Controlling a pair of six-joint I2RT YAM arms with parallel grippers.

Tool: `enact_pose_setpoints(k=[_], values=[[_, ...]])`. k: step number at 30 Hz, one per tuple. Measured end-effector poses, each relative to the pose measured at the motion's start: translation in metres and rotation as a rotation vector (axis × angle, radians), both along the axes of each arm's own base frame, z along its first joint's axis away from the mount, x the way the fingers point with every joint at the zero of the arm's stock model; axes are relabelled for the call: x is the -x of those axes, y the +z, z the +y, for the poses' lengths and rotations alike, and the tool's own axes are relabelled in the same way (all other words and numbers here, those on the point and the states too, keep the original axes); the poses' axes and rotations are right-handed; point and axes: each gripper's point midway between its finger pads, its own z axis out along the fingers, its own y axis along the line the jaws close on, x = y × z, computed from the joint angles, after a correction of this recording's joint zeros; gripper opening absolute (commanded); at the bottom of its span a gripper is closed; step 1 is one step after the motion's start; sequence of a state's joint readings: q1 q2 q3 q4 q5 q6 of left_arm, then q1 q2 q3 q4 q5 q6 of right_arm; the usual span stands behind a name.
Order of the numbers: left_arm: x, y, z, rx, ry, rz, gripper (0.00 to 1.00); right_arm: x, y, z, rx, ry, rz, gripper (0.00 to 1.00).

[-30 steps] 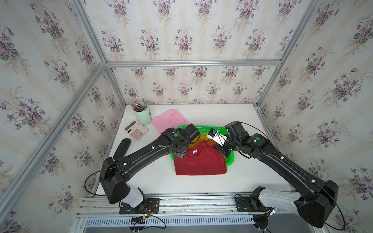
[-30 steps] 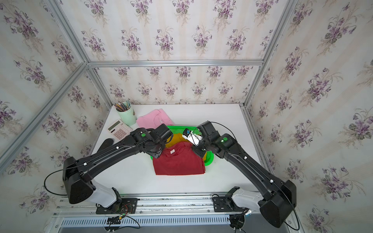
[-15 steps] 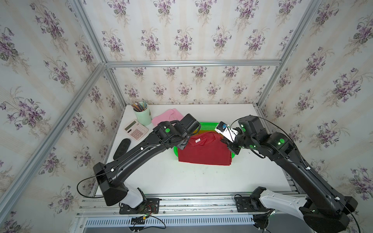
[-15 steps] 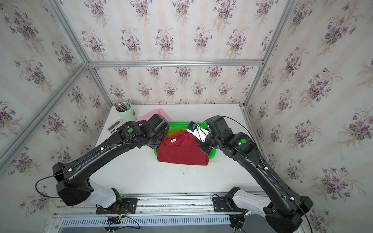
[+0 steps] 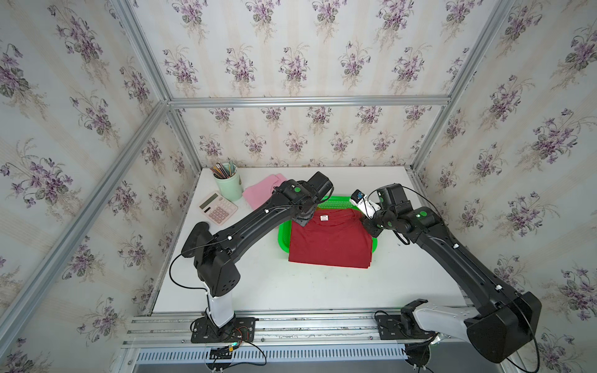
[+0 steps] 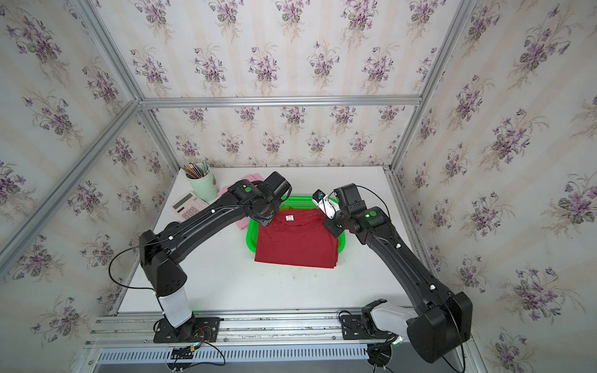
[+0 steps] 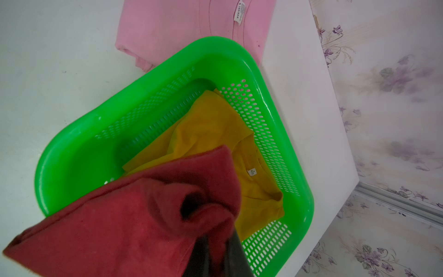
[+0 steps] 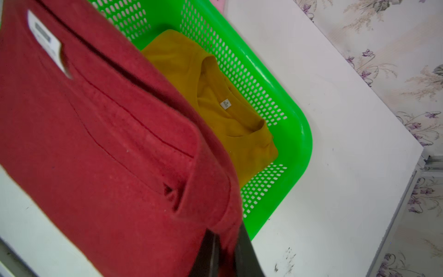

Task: Put the folded t-shirts into the basket
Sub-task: Move the bin to the center of the board.

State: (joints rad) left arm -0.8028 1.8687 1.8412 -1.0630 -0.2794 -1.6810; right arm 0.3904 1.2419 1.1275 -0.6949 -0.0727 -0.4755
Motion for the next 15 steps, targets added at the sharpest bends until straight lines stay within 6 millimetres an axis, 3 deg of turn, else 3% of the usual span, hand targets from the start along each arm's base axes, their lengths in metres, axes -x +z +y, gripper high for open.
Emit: enact_pose_setpoints(k=[5,9,15], values=[[-0.026,-0.041,-0.003,-0.015,0.002,0.057,0.0,-0.027,-0.021,-0.003,-0.006,-0.027,0.006,0.0],[-0.031,-0.075,0.001,-0.044,0.005,0.115,0.0,-0.037,-0.04,0.001,-0.008,-0.018,0.005,0.0],[-0.029,-0.093,0.002,-0.046,-0.002,0.145,0.0,-0.041,-0.065,0.001,-0.01,-0.024,0.019,0.0]])
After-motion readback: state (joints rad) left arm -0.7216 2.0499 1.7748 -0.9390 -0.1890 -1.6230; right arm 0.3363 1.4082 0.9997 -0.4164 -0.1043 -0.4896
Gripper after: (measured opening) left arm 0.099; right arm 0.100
